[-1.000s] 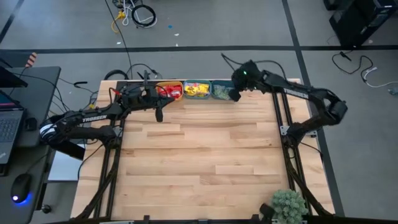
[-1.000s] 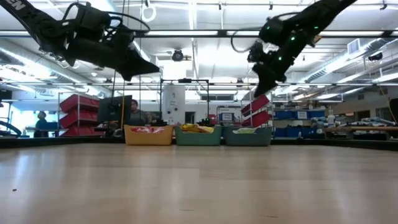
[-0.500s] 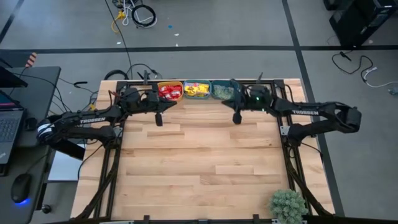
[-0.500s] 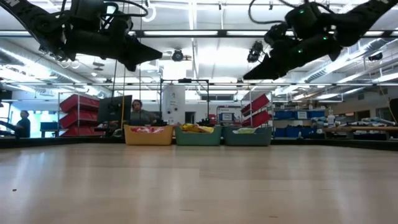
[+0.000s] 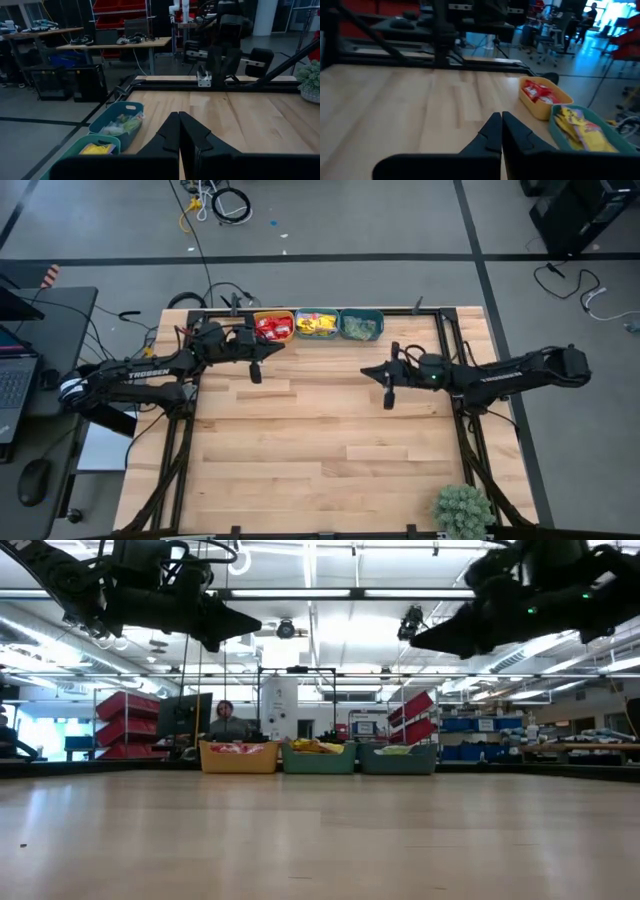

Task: Sort candy
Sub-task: Return to Home Position

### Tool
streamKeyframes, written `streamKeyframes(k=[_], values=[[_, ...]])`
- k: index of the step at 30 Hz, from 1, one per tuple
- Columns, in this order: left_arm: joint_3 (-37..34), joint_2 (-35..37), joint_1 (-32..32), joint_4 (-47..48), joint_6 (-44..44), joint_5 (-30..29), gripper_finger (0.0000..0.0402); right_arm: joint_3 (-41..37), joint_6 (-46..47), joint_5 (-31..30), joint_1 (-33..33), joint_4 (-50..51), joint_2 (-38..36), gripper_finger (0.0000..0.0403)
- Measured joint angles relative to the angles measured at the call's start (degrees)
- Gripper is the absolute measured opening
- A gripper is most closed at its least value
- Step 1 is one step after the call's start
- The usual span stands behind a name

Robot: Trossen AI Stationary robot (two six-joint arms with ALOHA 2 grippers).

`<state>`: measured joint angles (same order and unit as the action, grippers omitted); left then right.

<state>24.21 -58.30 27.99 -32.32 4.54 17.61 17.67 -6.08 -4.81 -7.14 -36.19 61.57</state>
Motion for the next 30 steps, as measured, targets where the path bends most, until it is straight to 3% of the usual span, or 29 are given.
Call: streamKeyframes(k=[13, 16, 23, 30], values=[[-0.09, 0.10, -0.61, 2.22, 1.13, -0.17, 0.0000, -16.84, 5.05, 2.29, 1.17, 1.34, -23.78, 0.0000], [-0.11, 0.74, -1.72, 2.09, 1.49, -0.26, 0.0000, -17.24, 5.50, 1.18, 1.93, 6.58, -28.31, 0.0000], [-0.13, 4.89, -4.89, 5.75, 2.78, -4.59, 0.0000, -17.31, 5.48, -0.16, 2.91, 13.32, -34.02, 0.0000], [-1.05, 7.96, -8.39, 6.38, 3.57, -5.86, 0.0000, -17.31, 6.84, -1.67, 2.91, 15.88, -34.40, 0.0000]])
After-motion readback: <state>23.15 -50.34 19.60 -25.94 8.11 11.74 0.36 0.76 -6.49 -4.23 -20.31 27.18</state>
